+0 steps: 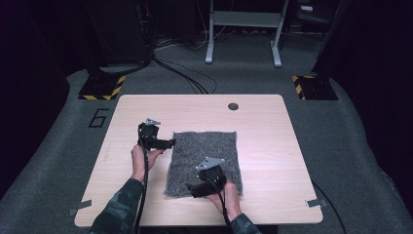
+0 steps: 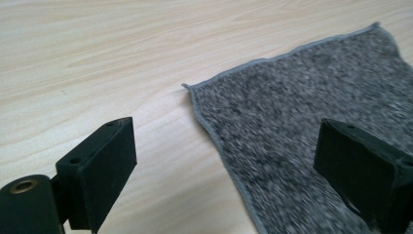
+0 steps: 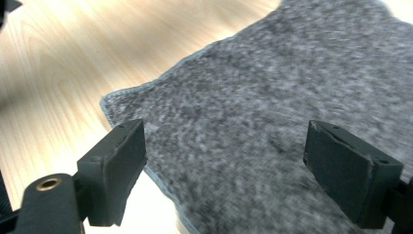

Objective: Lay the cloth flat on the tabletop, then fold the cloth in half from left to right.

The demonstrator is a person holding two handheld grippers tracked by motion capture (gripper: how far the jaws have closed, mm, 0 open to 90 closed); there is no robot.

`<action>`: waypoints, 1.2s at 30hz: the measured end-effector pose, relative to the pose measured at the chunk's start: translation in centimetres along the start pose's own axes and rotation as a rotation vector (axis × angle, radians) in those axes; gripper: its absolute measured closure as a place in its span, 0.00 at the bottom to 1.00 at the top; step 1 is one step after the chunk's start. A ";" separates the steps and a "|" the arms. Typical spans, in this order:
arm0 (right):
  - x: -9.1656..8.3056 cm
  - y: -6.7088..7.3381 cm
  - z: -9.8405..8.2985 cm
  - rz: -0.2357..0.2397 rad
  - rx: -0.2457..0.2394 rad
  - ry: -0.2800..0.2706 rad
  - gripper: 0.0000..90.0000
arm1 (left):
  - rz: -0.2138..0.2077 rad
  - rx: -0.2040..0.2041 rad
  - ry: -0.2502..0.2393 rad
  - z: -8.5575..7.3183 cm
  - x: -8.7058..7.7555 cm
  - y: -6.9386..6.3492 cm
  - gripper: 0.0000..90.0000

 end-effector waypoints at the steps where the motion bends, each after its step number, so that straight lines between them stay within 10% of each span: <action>1: 0.3 0.4 0.1 0.007 0.001 0.007 0.17 | 0.003 -0.002 -0.004 0.1 0.5 0.2 0.10; 15: 4.9 6.6 0.4 0.038 -0.112 0.065 0.30 | 0.009 0.010 0.030 0.4 4.3 0.9 0.28; 36: 6.1 6.5 -0.4 -0.067 -0.074 0.031 0.96 | 0.024 0.025 0.028 -0.7 6.5 0.3 0.91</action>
Point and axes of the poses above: each handheld gripper's, and its own axes: x roughly forward along the jaws, z roughly out of its top, y roughly to its left, the point moved 9 cm from there along x, roughly forward along the jaws, and after that the axes turned 4 degrees about -z, right-handed, at the moved point
